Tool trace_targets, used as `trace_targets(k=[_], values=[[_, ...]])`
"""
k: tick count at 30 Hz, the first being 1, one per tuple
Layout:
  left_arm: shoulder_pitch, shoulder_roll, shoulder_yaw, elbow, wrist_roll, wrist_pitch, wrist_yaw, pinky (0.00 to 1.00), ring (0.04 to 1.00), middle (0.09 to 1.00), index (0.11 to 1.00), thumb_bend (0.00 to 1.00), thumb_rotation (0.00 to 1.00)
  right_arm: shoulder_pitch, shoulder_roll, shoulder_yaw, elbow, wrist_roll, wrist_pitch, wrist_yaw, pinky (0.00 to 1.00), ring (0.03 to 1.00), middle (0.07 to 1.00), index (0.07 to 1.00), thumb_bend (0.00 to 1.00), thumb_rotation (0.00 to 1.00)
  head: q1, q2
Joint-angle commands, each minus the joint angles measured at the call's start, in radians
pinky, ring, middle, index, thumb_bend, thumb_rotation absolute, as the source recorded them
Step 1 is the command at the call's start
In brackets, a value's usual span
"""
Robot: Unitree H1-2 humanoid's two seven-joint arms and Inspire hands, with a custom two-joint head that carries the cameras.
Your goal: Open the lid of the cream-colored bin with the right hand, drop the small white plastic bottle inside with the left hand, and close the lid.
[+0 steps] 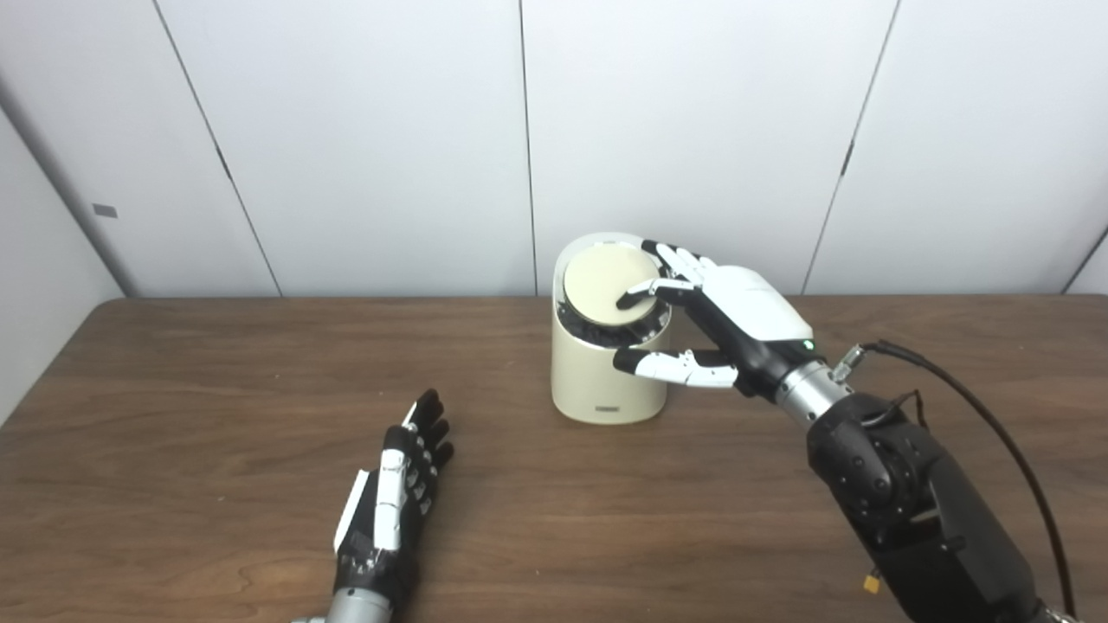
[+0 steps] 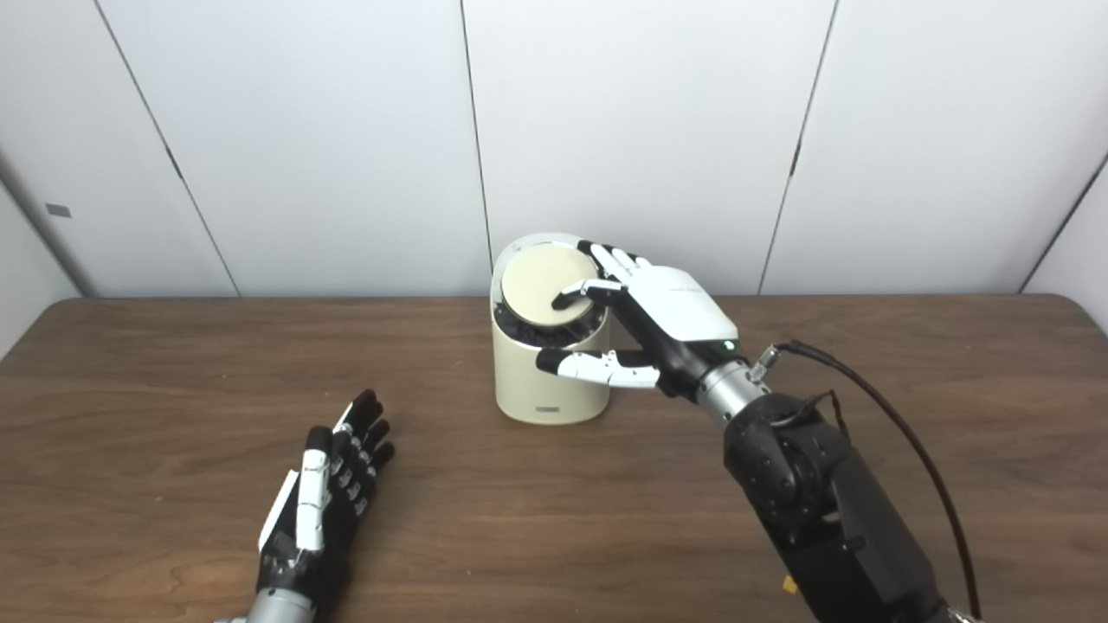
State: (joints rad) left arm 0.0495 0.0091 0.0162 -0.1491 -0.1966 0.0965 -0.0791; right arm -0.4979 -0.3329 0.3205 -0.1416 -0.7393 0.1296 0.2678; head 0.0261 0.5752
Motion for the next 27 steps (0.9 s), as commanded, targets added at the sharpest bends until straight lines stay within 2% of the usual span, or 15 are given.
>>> trace_targets(k=[1,9,27], values=[[0.011,-0.003,-0.006,0.013,0.016,0.049,0.012,1.00,1.000,1.000,1.000,0.67,1.00,-0.024,-0.013,0.008,-0.014,-0.039,-0.031,-0.016,1.00,1.000,1.000,0.710,0.61,1.00,0.003,0.003],[0.009,-0.016,-0.006,0.016,0.010,0.041,0.017,1.00,1.000,1.000,1.000,0.67,0.98,-0.033,-0.016,0.026,0.016,-0.122,-0.073,-0.040,1.00,1.000,1.000,0.658,0.59,1.00,0.008,0.005],[0.008,-0.024,-0.012,0.015,0.021,0.034,0.020,1.00,1.000,1.000,1.000,0.67,0.98,-0.035,-0.011,0.019,0.021,-0.122,-0.073,-0.018,1.00,1.000,1.000,0.678,0.58,1.00,0.014,0.005]])
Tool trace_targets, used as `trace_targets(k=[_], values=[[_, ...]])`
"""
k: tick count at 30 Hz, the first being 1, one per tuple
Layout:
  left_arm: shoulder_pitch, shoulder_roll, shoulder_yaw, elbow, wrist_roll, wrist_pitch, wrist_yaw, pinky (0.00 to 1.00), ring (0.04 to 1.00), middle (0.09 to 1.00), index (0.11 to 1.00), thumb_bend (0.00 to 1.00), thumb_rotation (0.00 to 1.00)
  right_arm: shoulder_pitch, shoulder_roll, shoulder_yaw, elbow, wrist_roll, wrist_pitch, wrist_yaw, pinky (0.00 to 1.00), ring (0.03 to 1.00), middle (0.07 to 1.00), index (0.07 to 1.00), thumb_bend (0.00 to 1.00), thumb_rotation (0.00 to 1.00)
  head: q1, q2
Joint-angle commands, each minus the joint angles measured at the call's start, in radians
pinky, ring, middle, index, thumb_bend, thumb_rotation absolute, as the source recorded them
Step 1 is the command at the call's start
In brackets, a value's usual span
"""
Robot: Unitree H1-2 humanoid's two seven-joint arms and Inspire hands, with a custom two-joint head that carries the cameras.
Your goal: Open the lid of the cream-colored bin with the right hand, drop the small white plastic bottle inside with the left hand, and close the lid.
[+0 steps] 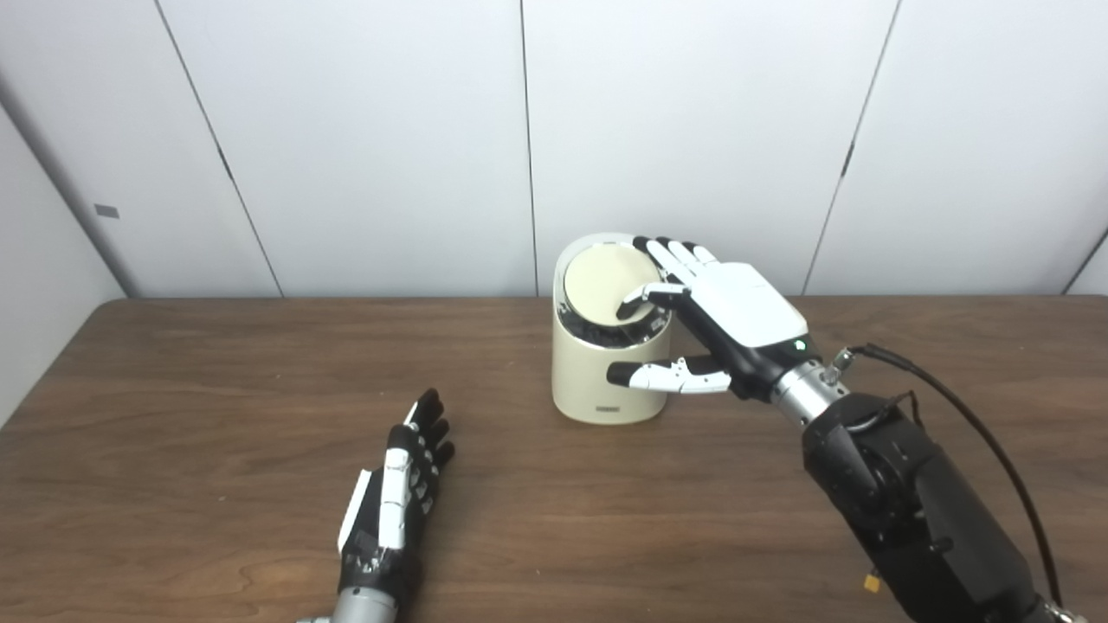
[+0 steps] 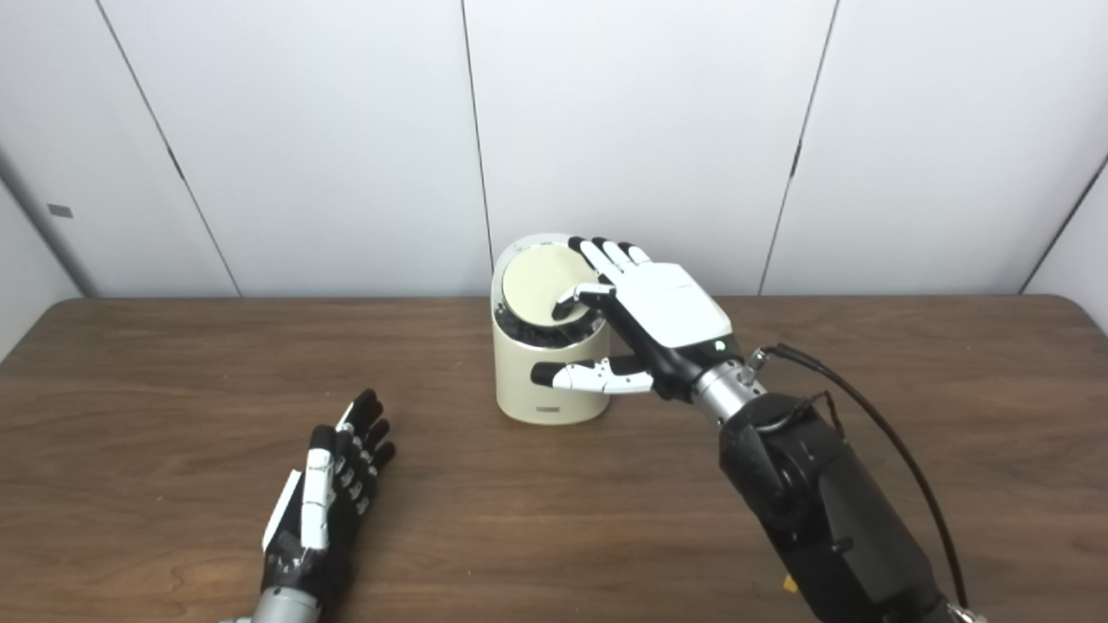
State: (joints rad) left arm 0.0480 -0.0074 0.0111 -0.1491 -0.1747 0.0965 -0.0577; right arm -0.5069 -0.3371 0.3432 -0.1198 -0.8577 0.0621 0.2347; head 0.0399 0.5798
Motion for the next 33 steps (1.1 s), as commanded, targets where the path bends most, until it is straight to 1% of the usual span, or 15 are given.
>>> trace_targets(k=[1,5,13,21,27,30,33], values=[[0.010,-0.008,-0.007,0.014,-0.001,0.033,-0.001,1.00,1.000,1.000,1.000,0.66,0.98,-0.025,-0.006,-0.004,-0.001,-0.001,-0.005,0.017,1.00,1.000,1.000,0.678,0.60,1.00,0.001,0.003],[0.011,-0.010,-0.011,0.012,0.006,0.029,0.004,1.00,1.000,1.000,1.000,0.66,0.98,-0.022,-0.006,-0.002,-0.003,-0.004,-0.005,0.018,1.00,1.000,1.000,0.678,0.62,1.00,0.004,0.006],[0.012,-0.015,-0.015,0.005,0.005,0.031,0.007,1.00,1.000,1.000,1.000,0.66,0.98,-0.022,-0.017,0.014,-0.008,-0.028,-0.001,0.047,1.00,1.000,1.000,0.680,0.62,1.00,0.007,0.009],[0.012,-0.016,-0.015,0.003,0.007,0.035,0.015,1.00,1.000,1.000,1.000,0.67,0.97,-0.019,-0.016,0.018,-0.014,-0.042,0.004,0.066,1.00,1.000,1.000,0.678,0.62,1.00,0.009,0.009],[0.011,-0.012,-0.015,0.009,0.005,0.032,0.010,1.00,1.000,1.000,1.000,0.65,0.97,-0.023,0.002,-0.013,-0.042,0.004,0.015,0.057,1.00,1.000,1.000,0.691,0.62,1.00,0.007,0.008],[0.010,-0.007,-0.018,0.011,0.012,0.035,0.009,1.00,1.000,1.000,1.000,0.66,0.99,-0.034,0.006,-0.032,-0.067,0.028,0.024,0.068,1.00,1.000,1.000,0.707,0.62,1.00,0.006,0.006],[0.010,-0.002,-0.020,0.013,0.013,0.043,0.006,1.00,1.000,1.000,1.000,0.67,0.98,-0.041,0.014,-0.055,-0.109,0.040,0.050,0.088,1.00,1.000,1.000,0.733,0.61,1.00,0.006,0.005]])
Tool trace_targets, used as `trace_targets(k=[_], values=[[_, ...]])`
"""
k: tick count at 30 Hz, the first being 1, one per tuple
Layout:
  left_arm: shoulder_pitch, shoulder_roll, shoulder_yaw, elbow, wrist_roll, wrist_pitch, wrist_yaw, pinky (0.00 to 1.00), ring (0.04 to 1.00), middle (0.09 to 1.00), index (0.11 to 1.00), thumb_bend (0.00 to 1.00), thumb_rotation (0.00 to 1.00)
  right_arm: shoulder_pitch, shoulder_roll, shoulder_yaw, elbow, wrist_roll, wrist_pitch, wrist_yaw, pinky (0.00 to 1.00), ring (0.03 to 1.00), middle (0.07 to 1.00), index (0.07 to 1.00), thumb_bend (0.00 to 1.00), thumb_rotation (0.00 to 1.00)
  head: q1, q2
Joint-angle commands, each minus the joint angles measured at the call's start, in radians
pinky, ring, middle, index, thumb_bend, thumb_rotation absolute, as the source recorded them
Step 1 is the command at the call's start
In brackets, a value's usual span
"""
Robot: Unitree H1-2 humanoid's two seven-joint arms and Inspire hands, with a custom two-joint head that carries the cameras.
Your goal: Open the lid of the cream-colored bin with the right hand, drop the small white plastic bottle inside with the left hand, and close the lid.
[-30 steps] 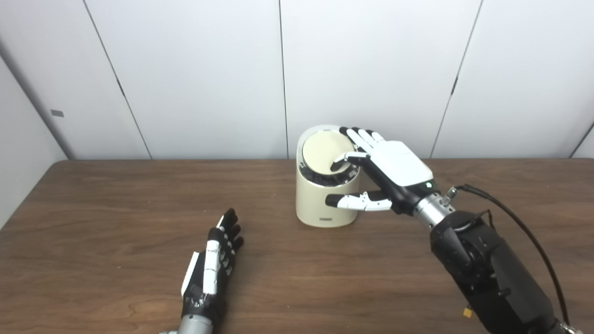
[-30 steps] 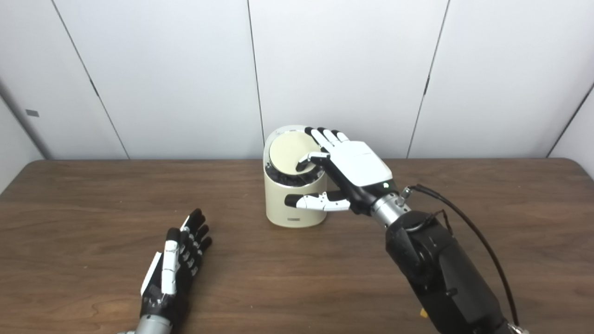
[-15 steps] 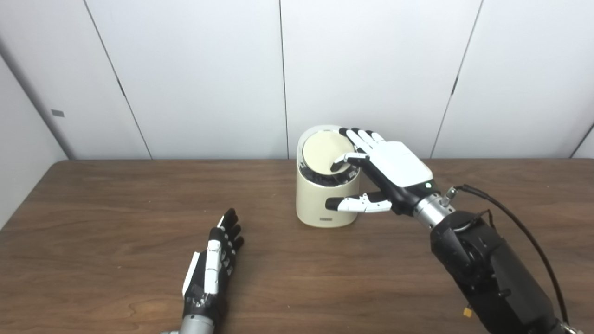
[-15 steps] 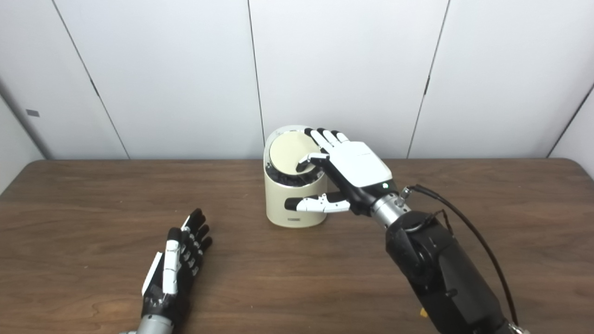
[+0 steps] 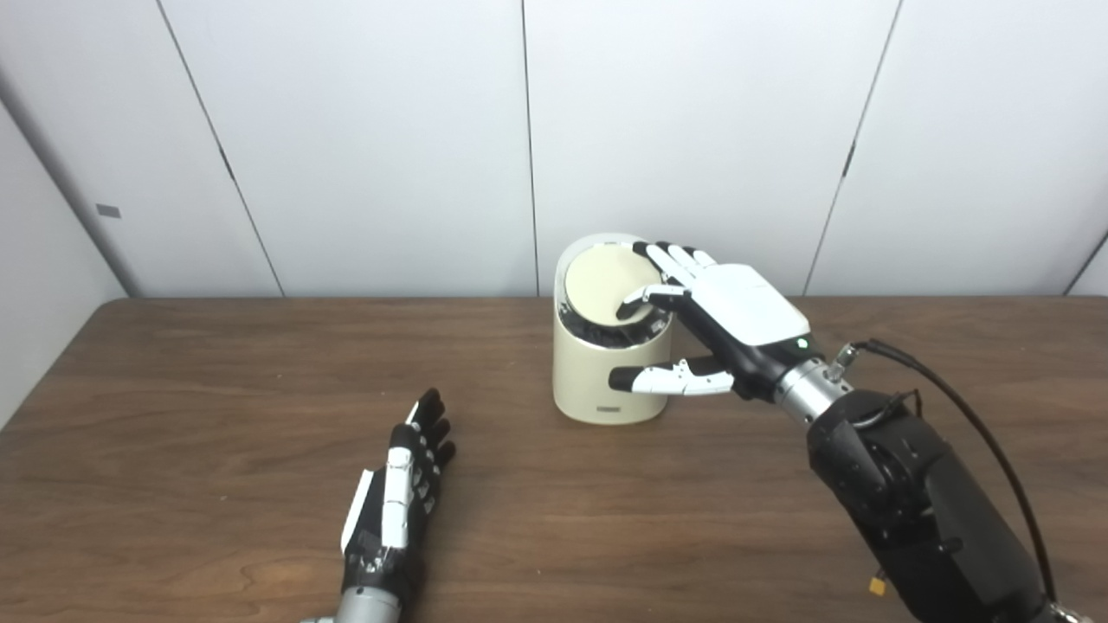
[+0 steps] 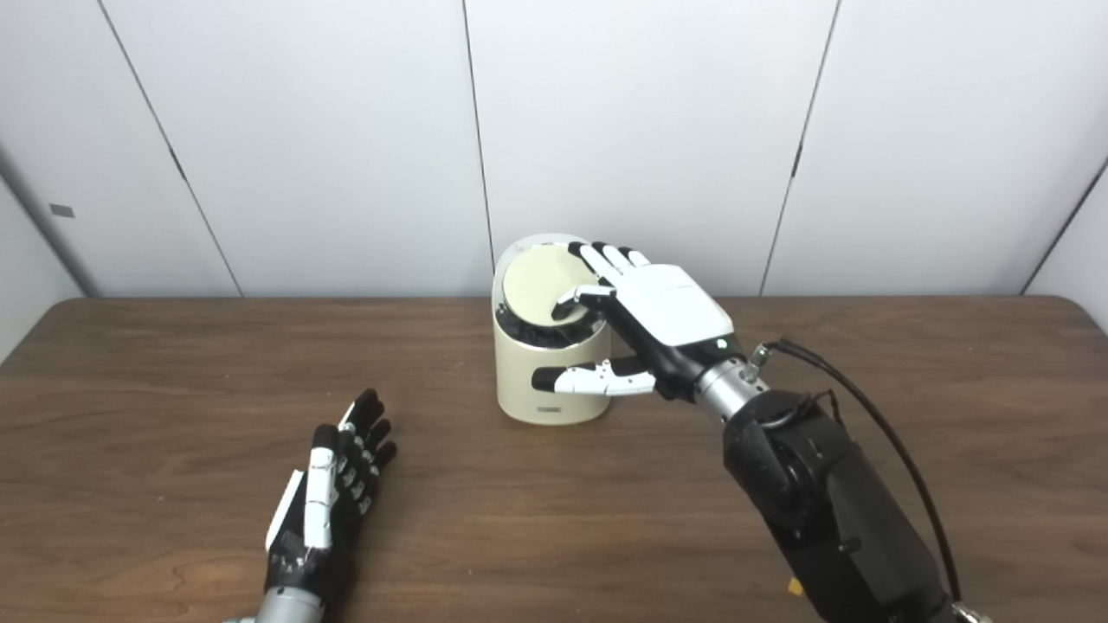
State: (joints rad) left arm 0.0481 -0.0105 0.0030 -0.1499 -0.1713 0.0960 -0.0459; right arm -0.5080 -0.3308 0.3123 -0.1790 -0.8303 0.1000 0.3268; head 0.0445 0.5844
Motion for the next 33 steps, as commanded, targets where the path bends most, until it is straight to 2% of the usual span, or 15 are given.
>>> trace_targets(k=[1,5,11,15,20,25,27,29,31,33], values=[[0.010,0.003,-0.013,0.013,0.012,0.046,-0.005,1.00,1.000,1.000,1.000,0.67,0.99,-0.041,0.012,-0.032,-0.066,0.014,0.023,0.000,1.00,1.000,1.000,0.740,0.61,1.00,0.001,0.001],[0.009,0.006,-0.014,0.012,0.010,0.057,-0.003,1.00,1.000,1.000,1.000,0.67,0.99,-0.042,0.025,-0.067,-0.122,0.030,0.062,0.011,1.00,1.000,1.000,0.784,0.63,1.00,-0.003,-0.001],[0.008,0.015,-0.014,0.015,0.010,0.056,-0.005,1.00,1.000,1.000,1.000,0.67,1.00,-0.014,0.018,-0.127,-0.205,0.075,0.110,0.034,1.00,1.000,1.000,0.811,0.59,1.00,-0.007,-0.001],[0.007,0.021,-0.011,0.016,0.006,0.049,-0.010,1.00,1.000,1.000,1.000,0.65,1.00,0.048,0.006,-0.163,-0.242,0.099,0.134,0.040,1.00,1.000,1.000,0.827,0.56,1.00,-0.010,-0.005],[0.009,0.031,-0.004,0.007,0.013,0.023,-0.008,1.00,1.000,1.000,1.000,0.66,0.99,0.166,0.022,-0.229,-0.247,0.182,0.141,-0.001,1.00,1.000,1.000,0.883,0.55,1.00,-0.019,-0.008],[0.014,0.051,0.005,-0.017,0.027,0.002,-0.008,1.00,1.000,1.000,1.000,0.65,0.98,0.292,0.054,-0.313,-0.258,0.345,0.172,-0.008,1.00,1.000,1.000,0.954,0.56,1.00,-0.029,-0.007],[0.024,0.072,0.003,-0.028,0.064,-0.013,-0.005,1.00,1.000,1.000,1.000,0.67,0.98,0.331,0.104,-0.390,-0.238,0.561,0.183,0.004,1.00,1.000,1.000,0.982,0.57,1.00,-0.029,-0.006],[0.037,0.092,0.002,-0.041,0.094,-0.035,-0.006,1.00,1.000,1.000,1.000,0.66,0.99,0.360,0.150,-0.447,-0.209,0.706,0.182,-0.004,1.00,1.000,1.000,0.990,0.63,1.00,-0.030,-0.005],[0.054,0.113,0.006,-0.057,0.117,-0.067,-0.011,1.00,1.000,1.000,1.000,0.64,1.00,0.392,0.183,-0.485,-0.172,0.795,0.148,-0.015,1.00,1.000,1.000,0.996,0.71,1.00,-0.029,-0.004],[0.070,0.130,0.009,-0.072,0.133,-0.086,-0.015,1.00,1.000,1.000,1.000,0.66,1.00,0.419,0.200,-0.508,-0.136,0.863,0.105,-0.020,1.00,1.000,1.000,1.000,0.74,1.00,-0.030,-0.002]])
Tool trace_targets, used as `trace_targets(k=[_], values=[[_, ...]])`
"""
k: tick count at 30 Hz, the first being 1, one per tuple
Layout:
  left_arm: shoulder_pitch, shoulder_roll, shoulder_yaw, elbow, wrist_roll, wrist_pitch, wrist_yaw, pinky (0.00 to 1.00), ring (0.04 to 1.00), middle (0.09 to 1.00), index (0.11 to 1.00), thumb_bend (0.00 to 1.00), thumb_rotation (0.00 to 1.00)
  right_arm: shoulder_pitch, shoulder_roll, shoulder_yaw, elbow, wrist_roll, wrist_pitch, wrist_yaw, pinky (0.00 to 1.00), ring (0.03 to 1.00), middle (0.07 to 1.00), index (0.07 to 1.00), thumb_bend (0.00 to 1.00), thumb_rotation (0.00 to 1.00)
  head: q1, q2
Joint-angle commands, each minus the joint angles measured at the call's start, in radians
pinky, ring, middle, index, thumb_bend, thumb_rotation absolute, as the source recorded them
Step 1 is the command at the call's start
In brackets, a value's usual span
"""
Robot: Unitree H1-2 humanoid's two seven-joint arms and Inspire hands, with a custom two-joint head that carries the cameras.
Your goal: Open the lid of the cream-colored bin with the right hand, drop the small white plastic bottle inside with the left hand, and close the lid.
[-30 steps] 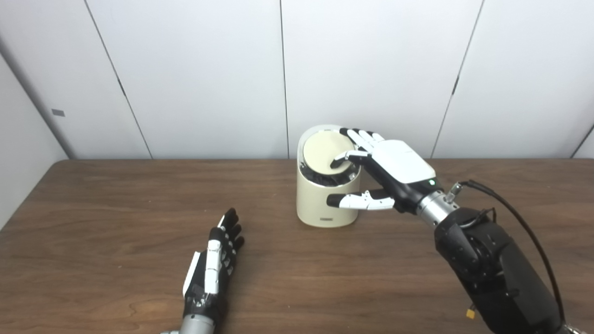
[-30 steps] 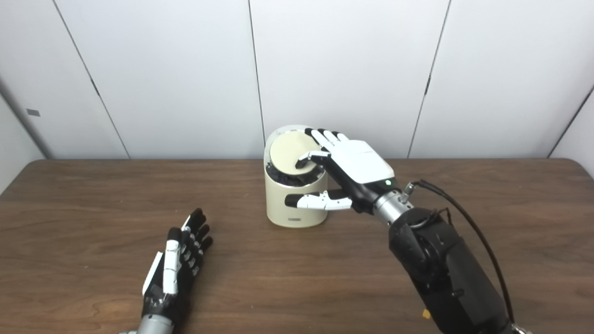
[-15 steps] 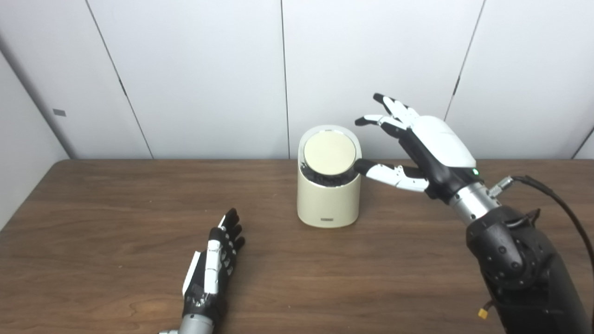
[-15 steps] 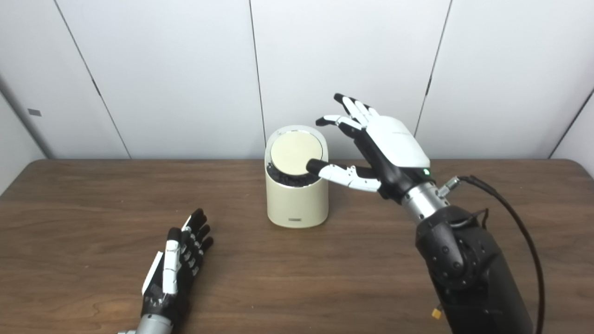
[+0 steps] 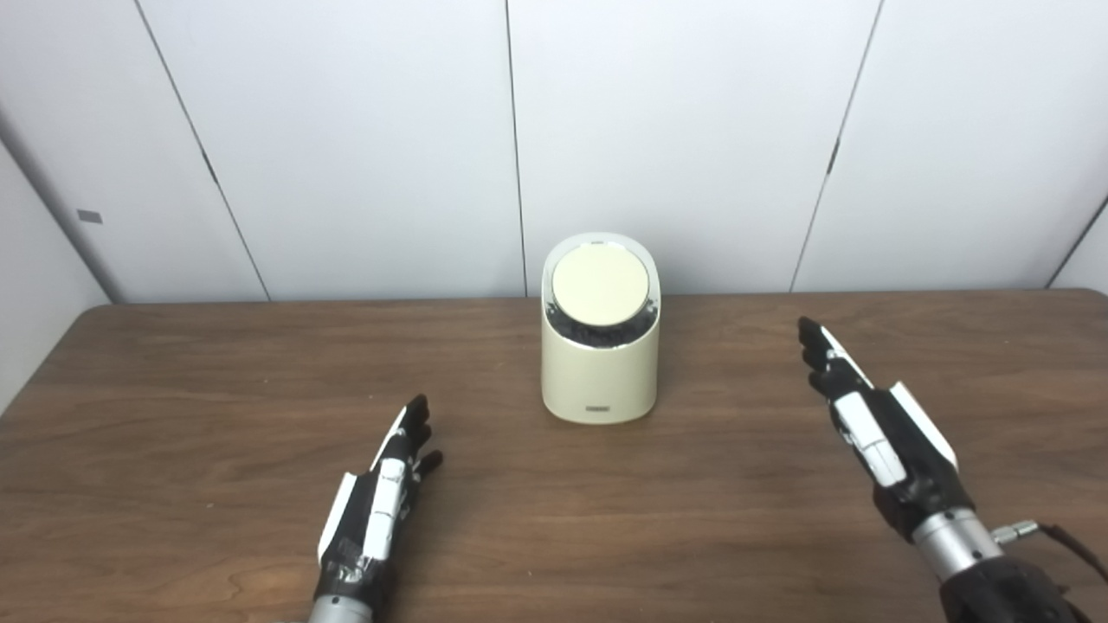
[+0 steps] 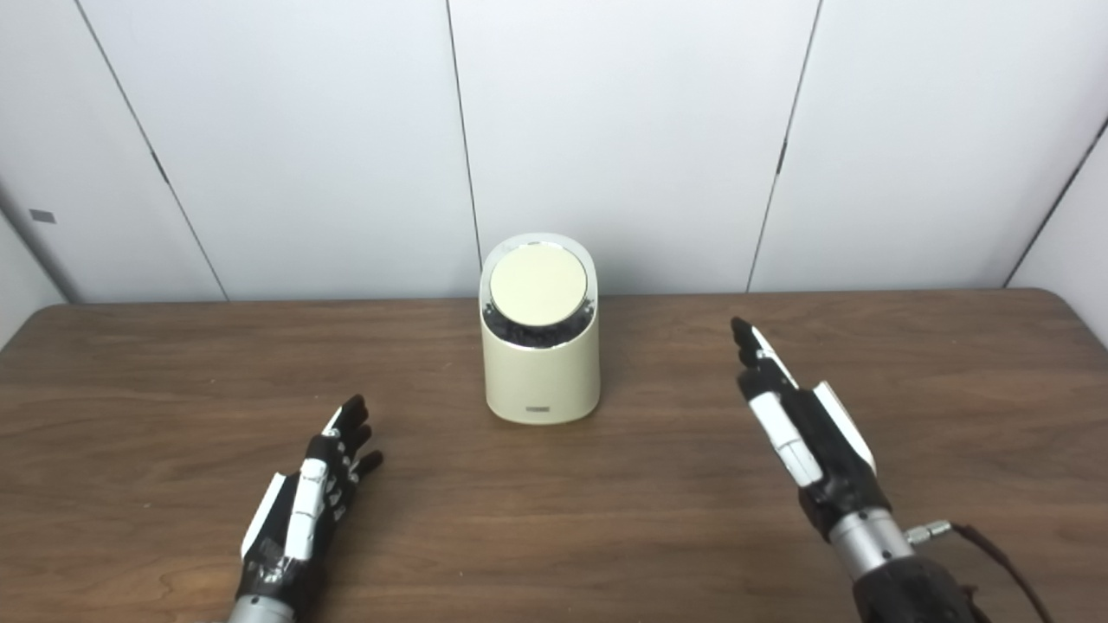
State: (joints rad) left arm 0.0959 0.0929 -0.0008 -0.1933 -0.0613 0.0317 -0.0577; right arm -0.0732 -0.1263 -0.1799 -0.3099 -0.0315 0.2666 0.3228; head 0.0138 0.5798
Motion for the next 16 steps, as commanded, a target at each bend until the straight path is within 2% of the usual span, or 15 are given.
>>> trace_targets(k=[1,3,9,16], values=[[0.031,0.031,0.017,-0.038,0.021,-0.025,-0.004,1.00,1.000,1.000,1.000,0.67,1.00,-0.003,0.003,-0.023,0.013,0.092,-0.082,-0.021,1.00,1.000,1.000,1.000,0.73,1.00,0.001,0.004],[0.049,0.033,0.025,-0.055,0.006,-0.031,-0.005,1.00,1.000,1.000,1.000,0.69,1.00,0.018,0.013,-0.027,0.038,0.127,-0.114,-0.032,1.00,1.000,1.000,1.000,0.73,1.00,0.000,0.006],[0.095,0.010,0.056,-0.091,-0.007,-0.059,0.005,1.00,1.000,1.000,1.000,0.64,1.00,0.075,0.036,-0.001,0.047,0.151,-0.173,-0.084,1.00,1.000,1.000,1.000,0.69,1.00,-0.010,0.021],[0.131,-0.016,0.087,-0.101,-0.021,-0.123,0.027,1.00,1.000,1.000,1.000,0.65,1.00,0.125,0.053,0.028,0.024,0.143,-0.187,-0.133,1.00,1.000,1.000,1.000,0.69,1.00,-0.020,0.045]])
